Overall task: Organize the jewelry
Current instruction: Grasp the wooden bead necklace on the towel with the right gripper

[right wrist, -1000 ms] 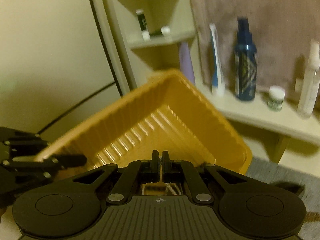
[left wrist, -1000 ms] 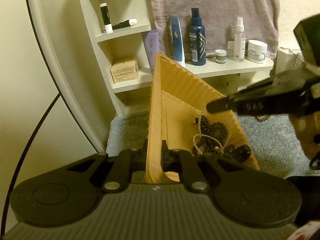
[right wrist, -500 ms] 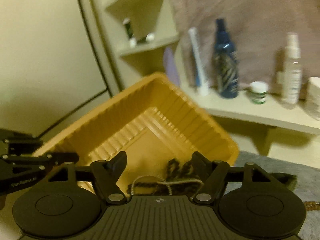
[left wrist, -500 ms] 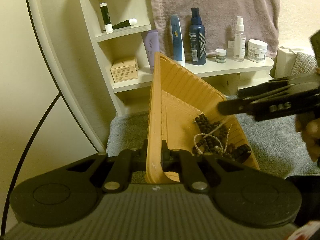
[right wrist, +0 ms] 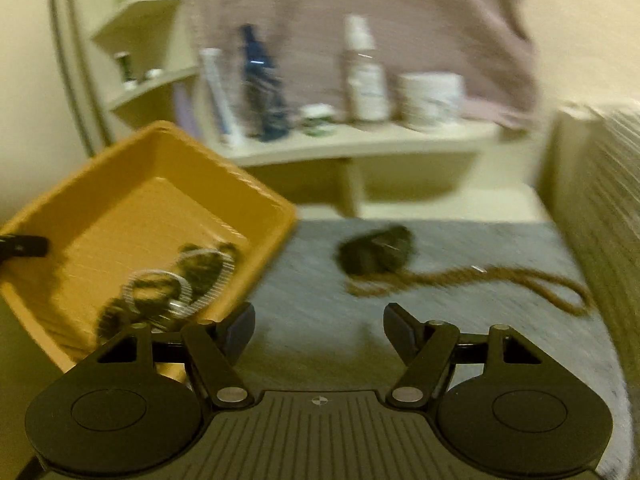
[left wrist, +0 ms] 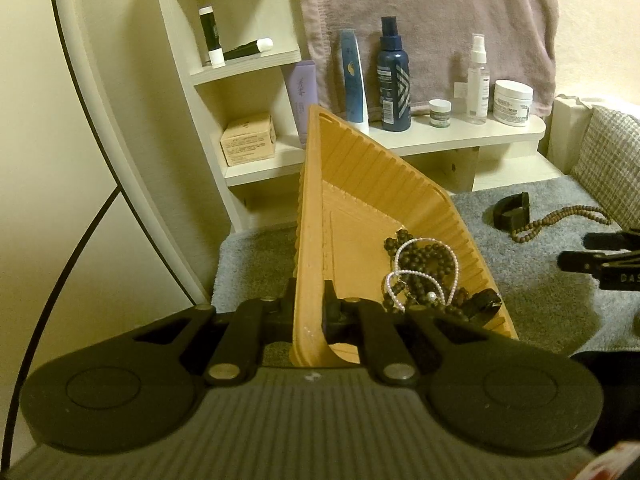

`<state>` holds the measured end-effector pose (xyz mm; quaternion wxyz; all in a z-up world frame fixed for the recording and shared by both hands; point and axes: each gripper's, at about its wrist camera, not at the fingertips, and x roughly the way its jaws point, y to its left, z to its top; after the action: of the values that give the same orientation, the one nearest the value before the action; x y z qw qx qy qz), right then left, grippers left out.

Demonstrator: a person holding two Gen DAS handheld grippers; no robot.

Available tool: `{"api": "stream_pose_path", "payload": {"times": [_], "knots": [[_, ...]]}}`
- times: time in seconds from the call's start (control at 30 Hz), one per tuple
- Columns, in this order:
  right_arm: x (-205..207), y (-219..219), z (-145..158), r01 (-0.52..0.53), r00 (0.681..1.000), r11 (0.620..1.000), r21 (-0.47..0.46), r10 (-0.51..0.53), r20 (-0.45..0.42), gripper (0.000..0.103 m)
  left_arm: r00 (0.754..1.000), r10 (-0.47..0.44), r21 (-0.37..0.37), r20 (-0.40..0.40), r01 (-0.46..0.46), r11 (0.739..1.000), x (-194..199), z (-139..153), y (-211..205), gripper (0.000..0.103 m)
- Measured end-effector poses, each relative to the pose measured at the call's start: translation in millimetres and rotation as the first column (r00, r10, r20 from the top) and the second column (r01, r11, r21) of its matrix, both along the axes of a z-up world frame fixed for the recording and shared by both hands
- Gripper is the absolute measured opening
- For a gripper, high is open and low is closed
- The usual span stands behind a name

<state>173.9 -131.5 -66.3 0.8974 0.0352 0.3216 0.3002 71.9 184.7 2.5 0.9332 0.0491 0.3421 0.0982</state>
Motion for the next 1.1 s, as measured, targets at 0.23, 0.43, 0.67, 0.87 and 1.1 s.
{"api": "stream_pose_path", "payload": {"times": [0.23,0.43,0.67,0.87,1.1], "knots": [[10,-33,-1,0.130,0.988,0.982,-0.136,-0.116,0.104,0.071,1.000,0.002,0.005,-0.004,-0.002,1.000,0,1,-2,0.008],[42,-59,-12,0.170,0.981,0.956,-0.239,-0.141,0.134,0.035,1.000,0.002,0.010,-0.006,-0.002,1.000,-1,1,-4,0.008],[71,-68,-21,0.106,0.988,0.934,-0.341,-0.060,0.142,0.018,1.000,0.004,0.015,-0.012,-0.004,1.000,1,2,-5,0.008],[91,-66,-31,0.049,0.995,0.917,-0.395,-0.010,0.100,0.016,1.000,0.005,0.015,-0.013,-0.005,1.000,1,3,-5,0.008],[91,-65,-34,0.002,0.997,0.917,-0.398,0.030,0.075,0.006,1.000,0.008,0.011,-0.015,-0.007,1.000,1,3,-5,0.008]]}}
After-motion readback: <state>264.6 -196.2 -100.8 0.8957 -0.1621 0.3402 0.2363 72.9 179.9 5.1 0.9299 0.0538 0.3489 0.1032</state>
